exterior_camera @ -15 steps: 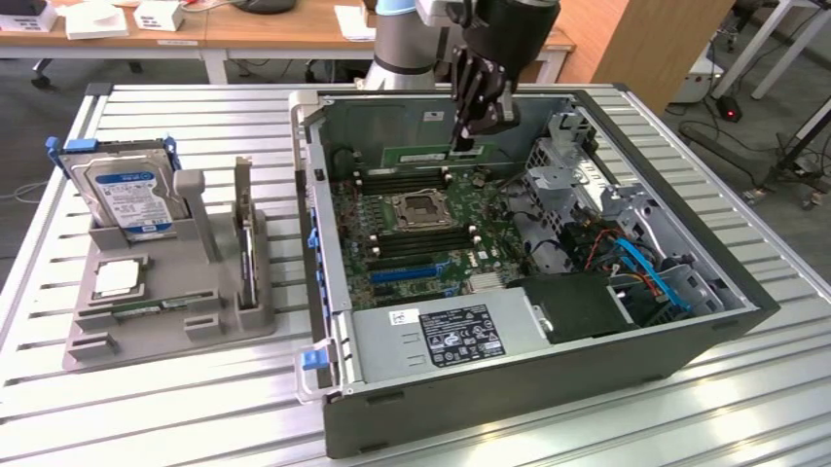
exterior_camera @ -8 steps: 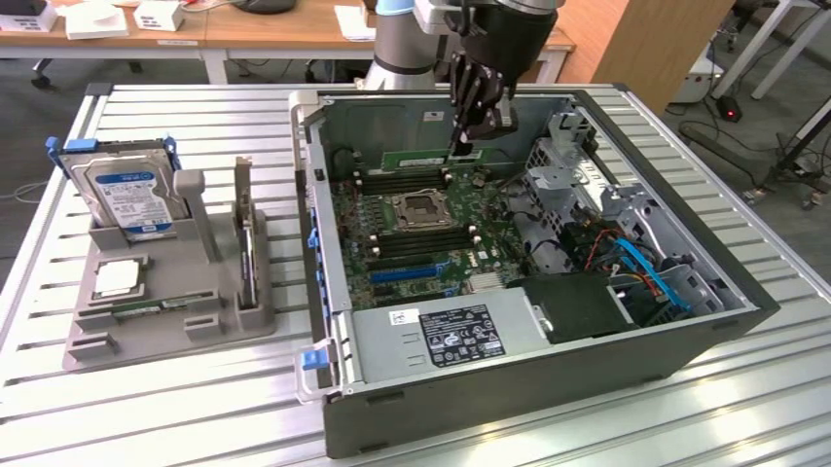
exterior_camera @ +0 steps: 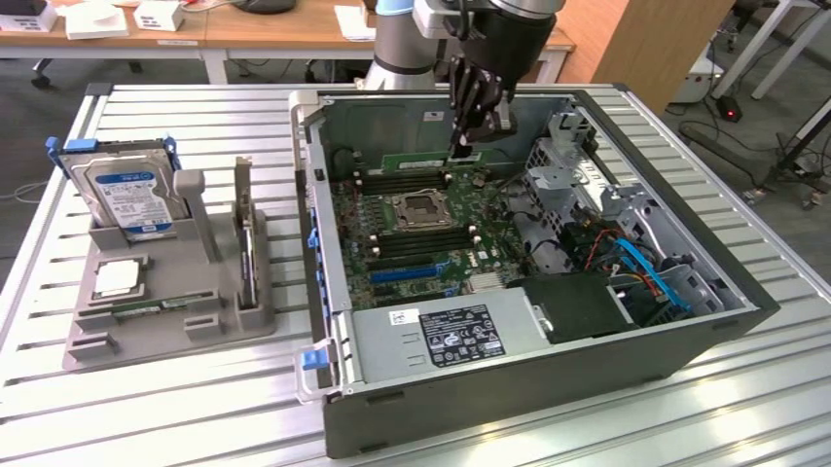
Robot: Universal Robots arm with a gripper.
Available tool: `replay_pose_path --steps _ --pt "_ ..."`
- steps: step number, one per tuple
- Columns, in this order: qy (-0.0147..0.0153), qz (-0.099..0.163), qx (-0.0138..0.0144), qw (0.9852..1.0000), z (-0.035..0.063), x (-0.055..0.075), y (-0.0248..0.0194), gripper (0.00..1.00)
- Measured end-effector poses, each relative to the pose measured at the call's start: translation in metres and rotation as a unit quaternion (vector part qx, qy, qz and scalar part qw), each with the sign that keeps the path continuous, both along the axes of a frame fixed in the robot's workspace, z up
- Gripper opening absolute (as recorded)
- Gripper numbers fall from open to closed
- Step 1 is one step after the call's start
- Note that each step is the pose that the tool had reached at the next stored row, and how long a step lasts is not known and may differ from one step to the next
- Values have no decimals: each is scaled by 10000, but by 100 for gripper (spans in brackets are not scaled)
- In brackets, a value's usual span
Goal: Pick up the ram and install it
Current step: 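Insert the ram into the slot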
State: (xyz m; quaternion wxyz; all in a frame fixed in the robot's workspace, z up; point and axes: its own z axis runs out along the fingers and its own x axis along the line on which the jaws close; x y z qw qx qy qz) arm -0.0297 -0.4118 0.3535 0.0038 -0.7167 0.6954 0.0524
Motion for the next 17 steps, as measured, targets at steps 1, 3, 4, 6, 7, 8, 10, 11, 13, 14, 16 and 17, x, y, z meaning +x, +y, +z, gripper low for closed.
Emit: replay_pose_path --steps 1,3,4,6,7,8,10,11,13,14,16,17 --pt "0 0 0 10000 -3 0 0 11" --pt "0 0 0 10000 -7 0 0 11" --pt "0 0 0 10000 -9 0 0 11" --pt "0 0 0 10000 -13 0 0 11" --pt "0 0 0 10000 -15 0 0 11" --pt "0 0 0 10000 -17 0 0 11" --pt "0 0 0 10000 -22 0 0 11" --pt "0 0 0 10000 -24 0 0 11" --pt "0 0 0 10000 -30 0 0 11" --pt "0 0 -1 10000 -33 0 0 11" --pt "0 0 -2 10000 -38 0 0 11" --pt "0 0 -3 10000 -40 0 0 11"
